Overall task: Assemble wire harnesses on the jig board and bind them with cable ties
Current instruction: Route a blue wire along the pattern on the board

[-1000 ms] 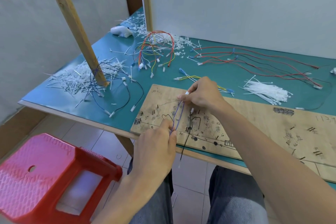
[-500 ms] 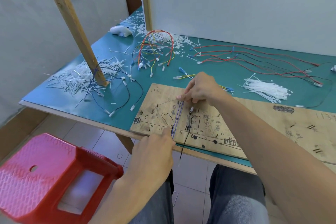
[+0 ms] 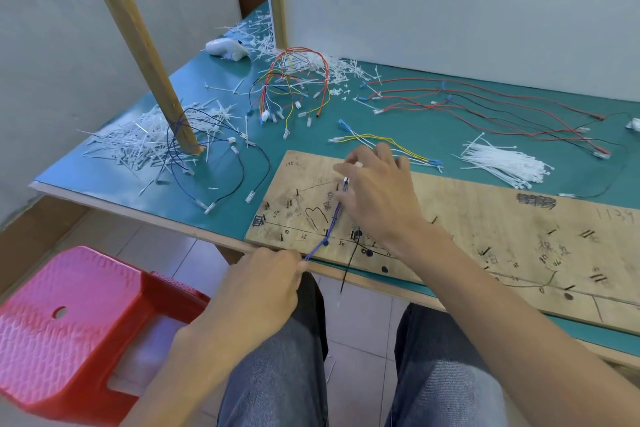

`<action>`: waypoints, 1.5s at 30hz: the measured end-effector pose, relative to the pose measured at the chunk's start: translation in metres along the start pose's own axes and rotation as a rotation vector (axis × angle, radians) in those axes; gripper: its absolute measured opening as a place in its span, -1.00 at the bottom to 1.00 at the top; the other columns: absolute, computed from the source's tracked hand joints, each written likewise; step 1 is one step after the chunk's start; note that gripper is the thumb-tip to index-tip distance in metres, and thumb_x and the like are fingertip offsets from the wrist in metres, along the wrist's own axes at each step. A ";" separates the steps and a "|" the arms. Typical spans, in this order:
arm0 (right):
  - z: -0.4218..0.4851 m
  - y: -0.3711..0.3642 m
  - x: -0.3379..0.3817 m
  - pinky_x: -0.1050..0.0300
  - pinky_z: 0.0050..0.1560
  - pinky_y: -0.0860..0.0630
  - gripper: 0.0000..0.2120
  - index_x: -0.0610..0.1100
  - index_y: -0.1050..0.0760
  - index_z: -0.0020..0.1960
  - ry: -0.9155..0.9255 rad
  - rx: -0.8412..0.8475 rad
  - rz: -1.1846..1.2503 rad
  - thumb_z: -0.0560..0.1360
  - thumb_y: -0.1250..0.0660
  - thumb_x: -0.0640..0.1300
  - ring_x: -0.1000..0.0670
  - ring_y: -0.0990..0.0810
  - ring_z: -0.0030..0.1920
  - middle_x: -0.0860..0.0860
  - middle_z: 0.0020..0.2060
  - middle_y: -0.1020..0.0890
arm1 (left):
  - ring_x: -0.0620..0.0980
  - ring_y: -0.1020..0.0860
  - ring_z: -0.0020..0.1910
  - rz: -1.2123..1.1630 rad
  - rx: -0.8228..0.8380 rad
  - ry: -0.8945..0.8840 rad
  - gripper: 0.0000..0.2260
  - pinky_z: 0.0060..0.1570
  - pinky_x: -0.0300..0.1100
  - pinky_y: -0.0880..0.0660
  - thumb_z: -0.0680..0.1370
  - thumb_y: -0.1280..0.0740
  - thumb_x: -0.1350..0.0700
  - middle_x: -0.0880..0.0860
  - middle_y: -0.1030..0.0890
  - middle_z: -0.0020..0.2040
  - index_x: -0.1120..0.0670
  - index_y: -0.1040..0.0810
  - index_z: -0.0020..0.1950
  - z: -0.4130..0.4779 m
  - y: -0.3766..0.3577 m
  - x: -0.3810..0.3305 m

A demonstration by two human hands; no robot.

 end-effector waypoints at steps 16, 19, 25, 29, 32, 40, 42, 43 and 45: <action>-0.066 -0.010 0.031 -0.03 -0.04 -0.33 -0.94 0.06 -0.77 -0.06 -0.085 -0.189 0.395 0.53 -0.53 0.01 -0.04 -0.49 -0.03 0.14 -0.24 -0.60 | -0.20 -0.48 -0.32 -0.360 -0.241 -0.023 -0.81 -0.35 -0.41 -0.28 0.58 -0.50 0.11 -0.18 -0.56 -0.29 -0.12 -0.67 -0.20 0.093 0.069 0.044; -0.068 -0.012 0.033 -0.08 -0.05 -0.38 -0.95 0.03 -0.76 -0.08 -0.054 -0.232 0.383 0.53 -0.53 -0.03 -0.07 -0.51 -0.01 0.12 -0.22 -0.60 | -0.20 -0.44 -0.41 -0.347 -0.242 -0.023 -0.79 -0.43 -0.43 -0.31 0.56 -0.53 0.12 -0.15 -0.50 -0.36 -0.13 -0.66 -0.23 0.097 0.068 0.044; -0.071 -0.010 0.034 -0.09 -0.04 -0.40 -0.89 0.00 -0.74 -0.13 -0.021 -0.254 0.371 0.56 -0.50 -0.03 -0.10 -0.51 0.00 0.11 -0.19 -0.59 | -0.24 -0.46 -0.37 -0.254 -0.197 -0.037 -0.78 -0.38 -0.40 -0.27 0.55 -0.53 0.12 -0.18 -0.51 -0.34 -0.16 -0.65 -0.23 0.101 0.065 0.043; -0.069 -0.009 0.032 -0.07 -0.02 -0.36 -0.89 0.03 -0.76 -0.11 -0.081 -0.213 0.413 0.56 -0.49 -0.01 -0.08 -0.48 0.02 0.14 -0.20 -0.59 | -0.18 -0.54 -0.21 -0.155 -0.162 -0.062 -0.78 -0.25 -0.26 -0.37 0.54 -0.53 0.10 -0.18 -0.55 -0.26 -0.15 -0.63 -0.24 0.104 0.068 0.041; -0.065 -0.012 0.031 -0.07 0.04 -0.33 -0.90 0.09 -0.76 -0.05 -0.122 -0.138 0.426 0.57 -0.47 0.03 -0.04 -0.43 0.06 0.18 -0.18 -0.56 | -0.18 -0.46 -0.11 -0.120 -0.199 -0.039 -0.85 -0.12 -0.13 -0.40 0.51 -0.55 0.06 -0.18 -0.57 -0.15 -0.17 -0.64 -0.14 0.102 0.070 0.040; -0.058 -0.008 0.015 0.07 0.19 -0.35 -0.65 0.14 -0.72 0.11 -0.260 -0.045 0.651 0.38 -0.59 0.24 0.08 -0.42 0.15 0.24 0.01 -0.64 | -0.03 -0.49 0.07 -0.258 -0.260 -0.042 -0.71 0.20 -0.02 -0.46 0.48 -0.55 0.17 -0.11 -0.62 0.04 -0.15 -0.65 0.11 0.091 0.075 0.042; -0.057 0.004 -0.008 0.19 0.09 -0.45 -0.75 0.13 -0.72 0.02 -0.325 -0.139 0.777 0.42 -0.58 0.20 0.15 -0.52 0.05 0.26 -0.06 -0.67 | 0.02 -0.44 0.20 -0.206 -0.315 -0.058 -0.63 0.28 0.02 -0.39 0.46 -0.54 0.20 -0.05 -0.58 0.17 -0.13 -0.65 0.20 0.088 0.077 0.038; -0.055 0.008 -0.024 0.25 0.02 -0.47 -0.85 0.14 -0.72 -0.03 -0.378 -0.178 0.806 0.46 -0.56 0.16 0.18 -0.55 -0.02 0.27 -0.11 -0.68 | 0.03 -0.41 0.25 -0.185 -0.358 -0.104 -0.61 0.31 0.03 -0.36 0.44 -0.53 0.26 -0.08 -0.59 0.21 -0.09 -0.67 0.20 0.085 0.079 0.030; -0.043 0.011 -0.061 0.27 -0.07 -0.47 -0.95 0.11 -0.72 -0.09 -0.476 -0.199 0.790 0.52 -0.53 0.06 0.21 -0.58 -0.12 0.28 -0.19 -0.69 | 0.00 -0.40 0.28 -0.141 -0.423 -0.220 -0.59 0.29 0.00 -0.30 0.39 -0.46 0.35 -0.18 -0.62 0.20 -0.06 -0.70 0.13 0.078 0.081 0.009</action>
Point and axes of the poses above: each hand's wrist, its own z-axis towards the middle knuckle, its own y-axis out of the back of the hand, x = y × z, the point moved 7 cm from there along z, towards the middle knuckle
